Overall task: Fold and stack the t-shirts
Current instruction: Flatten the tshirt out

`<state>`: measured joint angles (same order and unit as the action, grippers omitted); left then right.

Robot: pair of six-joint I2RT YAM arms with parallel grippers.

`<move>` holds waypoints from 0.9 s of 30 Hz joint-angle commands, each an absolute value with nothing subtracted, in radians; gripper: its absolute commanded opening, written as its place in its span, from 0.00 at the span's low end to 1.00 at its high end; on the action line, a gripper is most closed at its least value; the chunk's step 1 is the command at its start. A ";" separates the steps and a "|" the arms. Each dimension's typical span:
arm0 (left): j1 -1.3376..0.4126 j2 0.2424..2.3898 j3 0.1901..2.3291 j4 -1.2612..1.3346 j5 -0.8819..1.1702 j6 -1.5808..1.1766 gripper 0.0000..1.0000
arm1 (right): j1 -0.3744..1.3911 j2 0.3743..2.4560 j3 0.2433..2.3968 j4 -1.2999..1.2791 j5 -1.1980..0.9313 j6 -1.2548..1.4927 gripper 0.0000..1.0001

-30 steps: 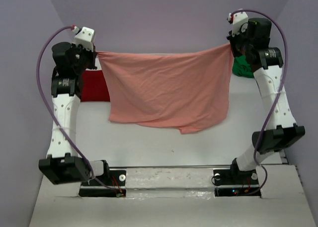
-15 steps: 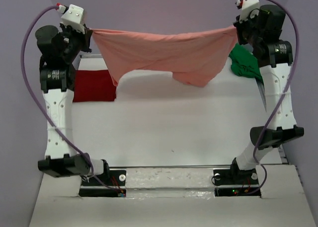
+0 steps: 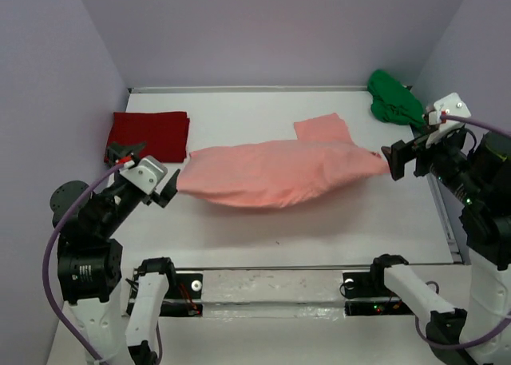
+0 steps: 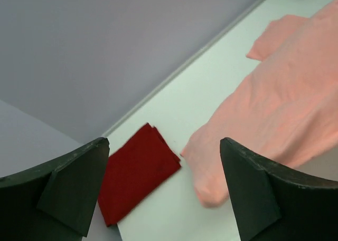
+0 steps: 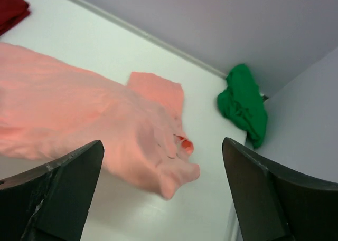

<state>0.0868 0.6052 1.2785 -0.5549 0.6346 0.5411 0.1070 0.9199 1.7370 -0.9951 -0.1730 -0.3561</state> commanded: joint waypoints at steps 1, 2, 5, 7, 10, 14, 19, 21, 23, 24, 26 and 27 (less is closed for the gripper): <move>0.091 0.566 1.258 -0.744 0.748 0.678 0.99 | 0.075 0.833 1.599 -1.060 -0.270 -0.304 1.00; 0.091 0.563 1.270 -0.762 0.752 0.678 0.99 | 0.075 0.822 1.585 -1.055 -0.256 -0.298 1.00; 0.091 0.598 1.356 -0.779 0.771 0.690 0.99 | 0.066 0.833 1.552 -1.008 -0.168 -0.302 1.00; 0.091 0.623 1.376 -0.773 0.770 0.692 0.98 | 0.066 0.868 1.557 -1.002 -0.135 -0.304 1.00; 0.091 0.669 1.347 -0.709 0.756 0.660 0.95 | 0.066 0.919 1.545 -0.956 -0.115 -0.301 0.91; 0.091 0.748 1.203 -0.504 0.749 0.551 0.98 | 0.066 1.061 1.536 -0.921 -0.225 -0.281 0.84; 0.091 0.980 1.134 -0.345 0.741 0.425 0.98 | 0.066 1.270 1.581 -0.870 -0.250 -0.284 0.63; 0.092 1.141 1.199 -0.325 0.788 0.404 0.98 | 0.066 1.400 1.621 -0.851 -0.214 -0.284 0.45; 0.092 1.313 1.265 -0.342 0.834 0.400 0.96 | 0.066 1.495 1.713 -0.854 -0.192 -0.291 0.38; 0.092 1.369 1.305 -0.348 0.853 0.399 0.96 | 0.066 1.541 1.750 -0.862 -0.175 -0.291 0.38; 0.092 1.525 1.418 -0.353 0.888 0.373 0.95 | 0.066 1.684 1.860 -0.893 -0.170 -0.290 0.38; 0.091 1.575 1.458 -0.351 0.908 0.362 0.95 | 0.066 1.730 1.893 -0.900 -0.161 -0.293 0.39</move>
<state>0.0872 1.4681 1.2976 -0.3897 0.7979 0.4294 0.0711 1.6218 1.7313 -0.9127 -0.1963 -0.2916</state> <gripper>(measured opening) 0.953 0.383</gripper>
